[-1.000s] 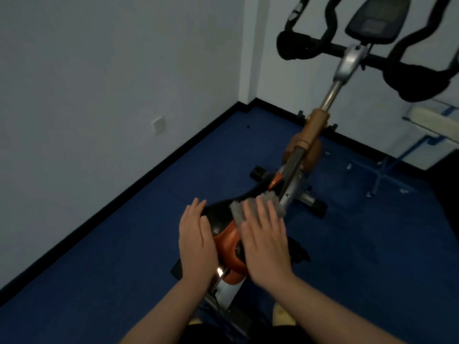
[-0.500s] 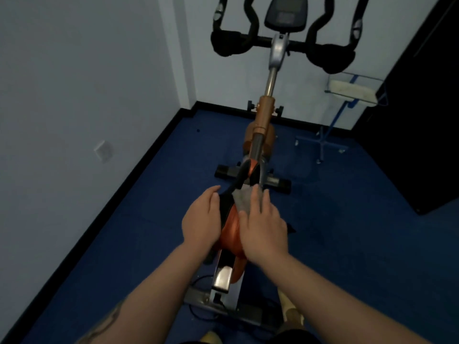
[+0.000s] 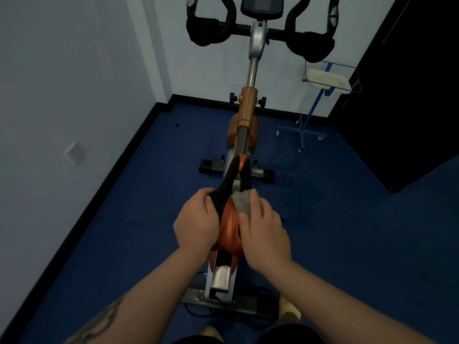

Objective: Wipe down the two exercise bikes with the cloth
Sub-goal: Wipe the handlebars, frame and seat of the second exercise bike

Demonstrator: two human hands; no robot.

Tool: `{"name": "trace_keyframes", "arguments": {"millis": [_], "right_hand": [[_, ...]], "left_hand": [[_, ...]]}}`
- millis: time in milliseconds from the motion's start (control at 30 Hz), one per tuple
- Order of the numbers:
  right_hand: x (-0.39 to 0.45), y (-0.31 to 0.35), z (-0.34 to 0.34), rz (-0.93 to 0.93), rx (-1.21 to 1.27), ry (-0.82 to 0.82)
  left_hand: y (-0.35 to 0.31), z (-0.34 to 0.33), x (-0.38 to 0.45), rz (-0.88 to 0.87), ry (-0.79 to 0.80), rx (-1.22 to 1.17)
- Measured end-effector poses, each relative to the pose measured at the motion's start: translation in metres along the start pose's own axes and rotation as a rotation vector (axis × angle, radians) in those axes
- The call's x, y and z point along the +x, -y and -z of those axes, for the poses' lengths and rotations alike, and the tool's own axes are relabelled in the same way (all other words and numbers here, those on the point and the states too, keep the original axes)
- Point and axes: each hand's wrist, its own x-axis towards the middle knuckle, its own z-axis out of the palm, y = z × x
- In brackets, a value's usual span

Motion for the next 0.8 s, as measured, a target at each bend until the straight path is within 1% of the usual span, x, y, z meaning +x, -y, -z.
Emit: {"name": "trace_keyframes", "arguments": {"millis": [67,133,300,400,500,567,600,667,733,800], "right_hand": [[0.031,0.004,0.003,-0.081,0.072,0.031],[0.044,0.007,0.005,-0.127,0.111,0.042],[0.008,0.005,0.006,0.006,0.009,0.020],[0.038,0.007,0.010,-0.077,0.043,0.065],[0.088,0.016,0.009,-0.231,0.229,0.082],[0.122,0.021,0.003,-0.276,0.409,0.050],[0.137,0.023,0.000,-0.255,0.482,0.012],[0.154,0.024,-0.003,-0.122,0.489,-0.065],[0.152,0.019,-0.002,0.062,0.391,-0.099],[0.140,0.008,-0.001,0.267,0.249,-0.084]], "left_hand": [[0.000,0.001,0.001,-0.003,0.004,-0.007],[0.000,0.001,0.001,-0.001,0.011,-0.011],[0.000,0.000,0.000,0.017,0.010,0.003],[0.000,0.001,0.000,0.024,0.004,0.005],[0.000,0.001,0.001,0.024,0.006,0.005],[0.000,0.001,0.001,0.028,0.009,0.004],[0.000,0.002,0.001,0.031,0.010,0.000],[0.000,0.003,0.001,0.038,0.010,-0.013],[0.000,0.002,0.000,0.040,0.003,-0.029],[0.000,0.002,-0.001,0.040,0.000,-0.049]]}}
